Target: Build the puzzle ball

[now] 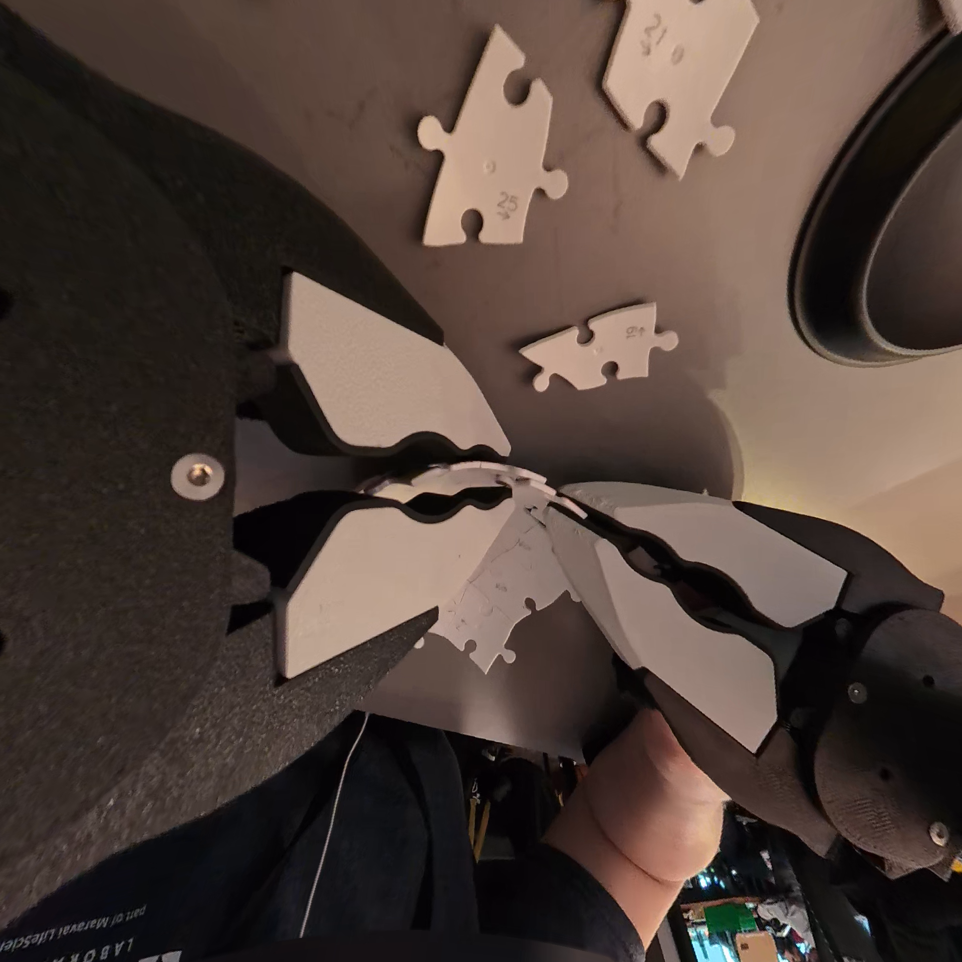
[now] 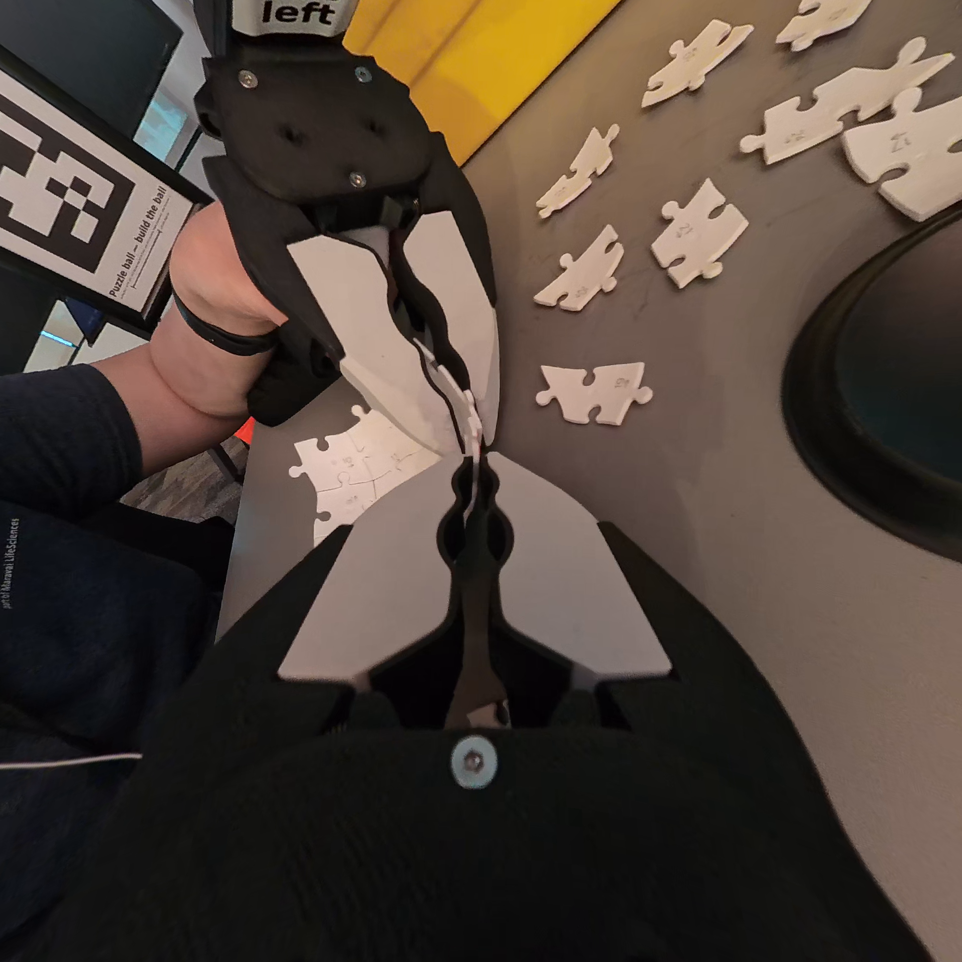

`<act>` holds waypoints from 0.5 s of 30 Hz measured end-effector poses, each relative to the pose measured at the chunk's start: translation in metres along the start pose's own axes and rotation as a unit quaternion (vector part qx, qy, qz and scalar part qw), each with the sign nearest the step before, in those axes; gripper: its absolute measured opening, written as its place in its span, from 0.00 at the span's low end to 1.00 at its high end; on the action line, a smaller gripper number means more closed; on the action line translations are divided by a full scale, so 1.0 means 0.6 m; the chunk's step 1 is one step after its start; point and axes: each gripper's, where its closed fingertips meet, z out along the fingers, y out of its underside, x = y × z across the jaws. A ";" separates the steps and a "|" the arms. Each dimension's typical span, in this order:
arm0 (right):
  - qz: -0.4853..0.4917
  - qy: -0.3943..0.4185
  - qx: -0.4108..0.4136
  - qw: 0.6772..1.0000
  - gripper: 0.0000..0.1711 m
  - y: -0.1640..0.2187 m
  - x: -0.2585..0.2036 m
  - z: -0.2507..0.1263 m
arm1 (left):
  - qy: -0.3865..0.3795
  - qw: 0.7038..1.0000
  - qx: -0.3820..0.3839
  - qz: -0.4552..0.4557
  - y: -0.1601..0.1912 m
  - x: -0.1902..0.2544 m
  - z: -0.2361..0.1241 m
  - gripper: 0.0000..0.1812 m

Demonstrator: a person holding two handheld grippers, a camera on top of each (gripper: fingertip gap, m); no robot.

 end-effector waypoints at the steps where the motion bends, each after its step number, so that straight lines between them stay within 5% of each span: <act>1: 0.000 -0.002 -0.004 1.000 0.02 0.001 -0.001 0.000 | -0.001 1.000 -0.001 0.002 0.001 0.001 0.000 0.05; 6: -0.035 0.004 -0.081 0.996 0.14 0.010 -0.001 -0.008 | -0.008 1.000 -0.004 0.016 0.003 0.004 0.000 0.05; 15: -0.118 0.008 -0.198 0.973 0.04 0.023 -0.004 -0.007 | -0.016 0.999 -0.017 0.027 0.008 0.005 0.005 0.05</act>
